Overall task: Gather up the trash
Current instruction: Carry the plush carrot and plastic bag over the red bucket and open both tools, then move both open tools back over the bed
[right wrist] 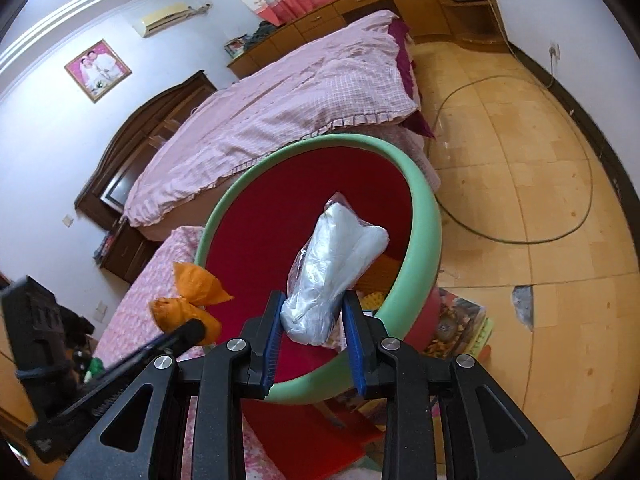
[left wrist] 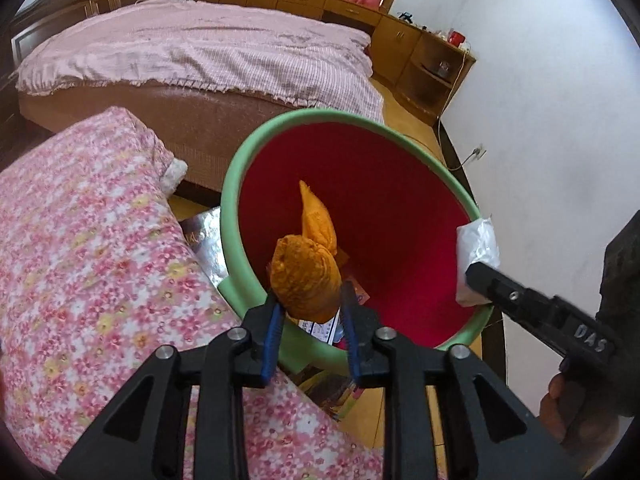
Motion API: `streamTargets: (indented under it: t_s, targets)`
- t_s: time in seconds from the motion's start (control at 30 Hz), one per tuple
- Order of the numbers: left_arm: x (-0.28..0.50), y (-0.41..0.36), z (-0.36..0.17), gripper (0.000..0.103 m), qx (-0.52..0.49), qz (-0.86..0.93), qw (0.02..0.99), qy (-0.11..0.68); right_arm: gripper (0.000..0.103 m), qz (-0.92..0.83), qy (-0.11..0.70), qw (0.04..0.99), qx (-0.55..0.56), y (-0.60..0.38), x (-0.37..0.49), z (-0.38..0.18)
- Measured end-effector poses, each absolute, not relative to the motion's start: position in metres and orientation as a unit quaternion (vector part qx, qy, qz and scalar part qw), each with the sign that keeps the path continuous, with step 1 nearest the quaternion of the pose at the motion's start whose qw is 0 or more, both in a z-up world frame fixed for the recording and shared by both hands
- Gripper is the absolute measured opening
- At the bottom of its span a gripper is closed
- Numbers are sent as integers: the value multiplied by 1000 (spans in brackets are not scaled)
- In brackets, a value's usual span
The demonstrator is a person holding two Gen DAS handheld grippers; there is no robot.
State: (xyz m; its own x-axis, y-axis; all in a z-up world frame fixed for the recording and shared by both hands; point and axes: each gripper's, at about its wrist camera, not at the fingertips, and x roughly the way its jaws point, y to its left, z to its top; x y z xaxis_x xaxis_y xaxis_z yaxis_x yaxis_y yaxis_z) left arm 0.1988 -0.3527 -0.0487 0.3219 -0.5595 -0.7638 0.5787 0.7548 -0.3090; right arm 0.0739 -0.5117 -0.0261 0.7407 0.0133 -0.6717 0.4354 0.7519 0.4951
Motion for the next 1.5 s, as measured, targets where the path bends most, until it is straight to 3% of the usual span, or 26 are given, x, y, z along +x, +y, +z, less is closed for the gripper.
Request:
streamTargets:
  t_s: [0.13, 0.63, 0.77, 1.5]
  targets:
    - [200, -352, -49, 44, 4, -348, 819, 455, 31, -123, 331, 875, 331, -514, 74, -24]
    - [198, -306, -32, 44, -18, -308, 838, 451, 41, -108, 321, 879, 337, -503, 74, -26]
    - [190, -288, -29, 44, -25, -294, 842, 451, 51, -100, 320, 878, 342, -498, 69, -24]
    - [199, -139, -23, 44, -89, -134, 879, 450, 52, -48, 337, 887, 313, -430, 76, -2]
